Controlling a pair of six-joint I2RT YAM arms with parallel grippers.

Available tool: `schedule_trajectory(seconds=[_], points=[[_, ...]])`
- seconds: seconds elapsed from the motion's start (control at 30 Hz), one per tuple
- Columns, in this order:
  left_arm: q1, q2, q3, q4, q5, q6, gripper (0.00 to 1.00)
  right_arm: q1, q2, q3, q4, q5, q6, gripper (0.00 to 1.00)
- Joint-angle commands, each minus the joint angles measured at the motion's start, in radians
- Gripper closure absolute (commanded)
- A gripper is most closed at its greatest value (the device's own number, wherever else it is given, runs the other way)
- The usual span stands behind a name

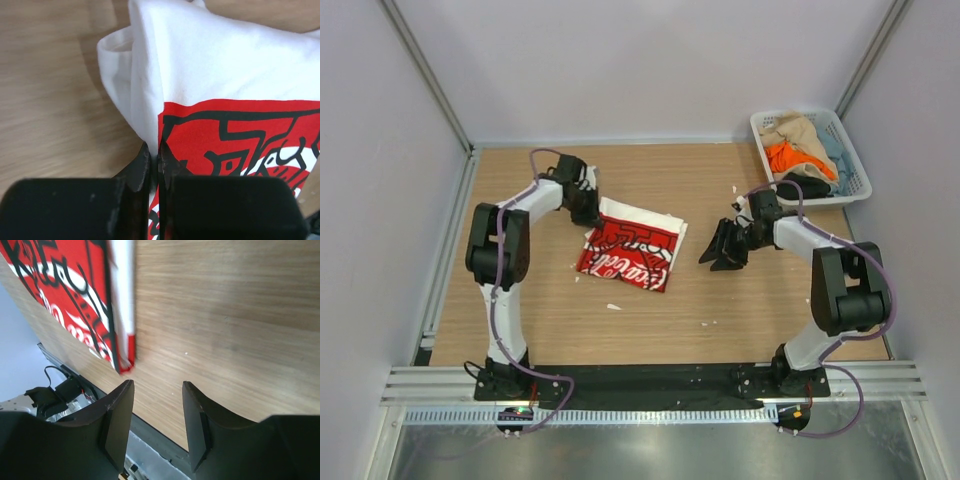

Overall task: Fold and stack the t-shirts
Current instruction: Neatly place the folded tshirt to the corner

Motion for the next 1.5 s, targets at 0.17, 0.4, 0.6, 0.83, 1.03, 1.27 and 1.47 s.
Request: schedule_trajectory(seconds=[0.17,0.4,0.6,0.83,1.03,1.27,1.47], points=[[0.228,0.062,0.263,-0.167,-0.201,0.183,1.0,0.013,-0.122,-0.025,-0.038,-0.03,0.045,0.5],[0.409,0.235,0.542,-0.185,-0.252,0.215,1.0,0.016,-0.064,0.021,-0.075,-0.019,0.044,0.5],[0.511,0.464,0.934,-0.271,-0.263,0.235,1.0,0.016,-0.01,0.078,-0.122,0.008,0.033,0.5],[0.566,0.527,1.004,-0.188,-0.269,0.237,1.0,0.016,0.045,0.119,-0.136,0.028,0.055,0.5],[0.57,0.525,0.983,-0.082,-0.303,0.258,1.0,0.016,0.091,0.164,-0.147,0.042,0.073,0.5],[0.597,0.55,0.994,-0.058,-0.309,0.234,1.0,0.028,0.12,0.189,-0.152,0.053,0.088,0.5],[0.615,0.567,1.0,-0.042,-0.318,0.203,1.0,0.043,0.126,0.185,-0.135,0.065,0.119,0.5]])
